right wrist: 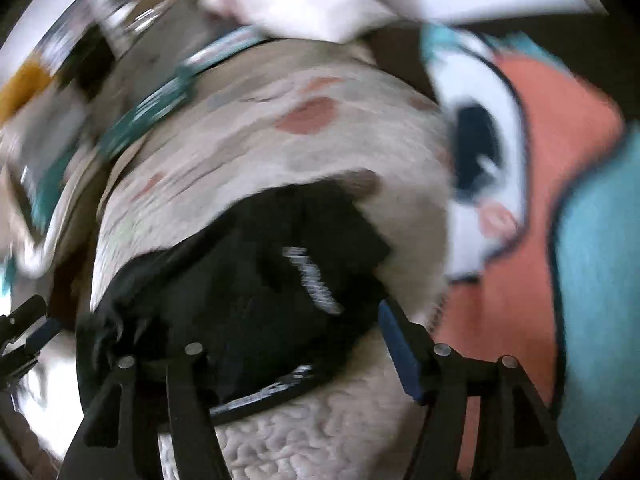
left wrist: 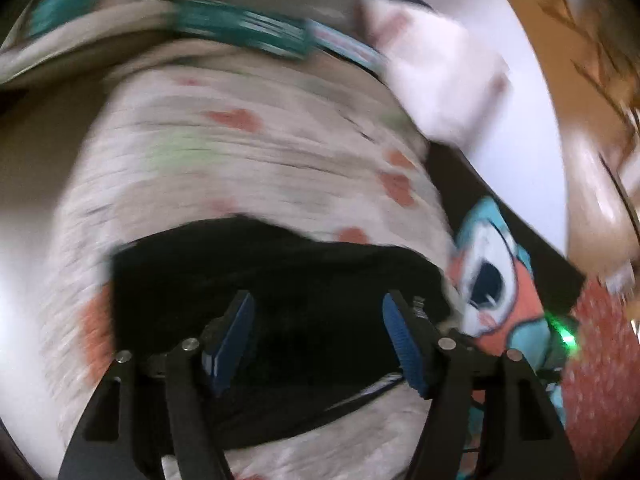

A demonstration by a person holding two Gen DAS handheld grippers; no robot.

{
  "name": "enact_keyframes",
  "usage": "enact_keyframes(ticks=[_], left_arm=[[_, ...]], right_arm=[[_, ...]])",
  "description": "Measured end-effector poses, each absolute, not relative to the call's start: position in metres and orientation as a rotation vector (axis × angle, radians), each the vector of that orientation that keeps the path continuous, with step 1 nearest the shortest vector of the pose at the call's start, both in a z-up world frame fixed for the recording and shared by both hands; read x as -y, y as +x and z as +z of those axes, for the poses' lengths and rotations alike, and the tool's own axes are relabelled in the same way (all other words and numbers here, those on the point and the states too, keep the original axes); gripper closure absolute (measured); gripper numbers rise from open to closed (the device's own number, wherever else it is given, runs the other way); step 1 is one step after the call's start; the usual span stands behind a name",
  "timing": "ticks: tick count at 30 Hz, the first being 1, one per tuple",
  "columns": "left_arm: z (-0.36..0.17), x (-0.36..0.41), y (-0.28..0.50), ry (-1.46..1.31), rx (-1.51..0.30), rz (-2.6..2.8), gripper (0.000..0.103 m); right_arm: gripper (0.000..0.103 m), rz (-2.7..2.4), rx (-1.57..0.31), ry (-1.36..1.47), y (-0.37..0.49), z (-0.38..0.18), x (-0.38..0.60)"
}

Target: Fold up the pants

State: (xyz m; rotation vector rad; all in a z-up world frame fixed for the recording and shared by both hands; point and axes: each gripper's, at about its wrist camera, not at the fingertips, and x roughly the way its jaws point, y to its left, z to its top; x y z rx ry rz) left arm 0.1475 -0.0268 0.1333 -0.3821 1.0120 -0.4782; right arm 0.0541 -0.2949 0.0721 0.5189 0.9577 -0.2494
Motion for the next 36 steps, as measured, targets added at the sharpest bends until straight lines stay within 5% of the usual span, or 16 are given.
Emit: enact_keyframes(ticks=[13, 19, 21, 22, 25, 29, 36], left_arm=[[0.057, 0.24, 0.247, -0.137, -1.283, -0.798, 0.035], [0.042, 0.273, 0.257, -0.003, -1.276, -0.77, 0.015], [0.041, 0.28, 0.252, 0.079, -1.261, -0.767, 0.015], [0.042, 0.284, 0.247, 0.139, -1.24, -0.757, 0.017], [0.045, 0.289, 0.233, 0.293, -1.178, -0.699, 0.044], [0.058, 0.27, 0.23, 0.262, -1.168, -0.699, 0.069], [0.114, 0.204, 0.207, 0.096, -1.086, -0.672, 0.074]], right_arm=[[0.034, -0.228, -0.983, 0.751, 0.072, 0.025, 0.315], [0.034, -0.238, -0.974, 0.71, 0.08, 0.025, 0.314], [0.048, -0.236, -0.977, 0.696, 0.081, 0.026, 0.313], [0.052, -0.231, -0.981, 0.691, 0.083, 0.026, 0.313], [0.077, -0.193, -0.98, 0.688, 0.085, 0.03, 0.31], [0.086, -0.13, -0.937, 0.608, 0.086, 0.053, 0.295], [0.087, 0.019, -0.843, 0.423, 0.076, 0.106, 0.246]])
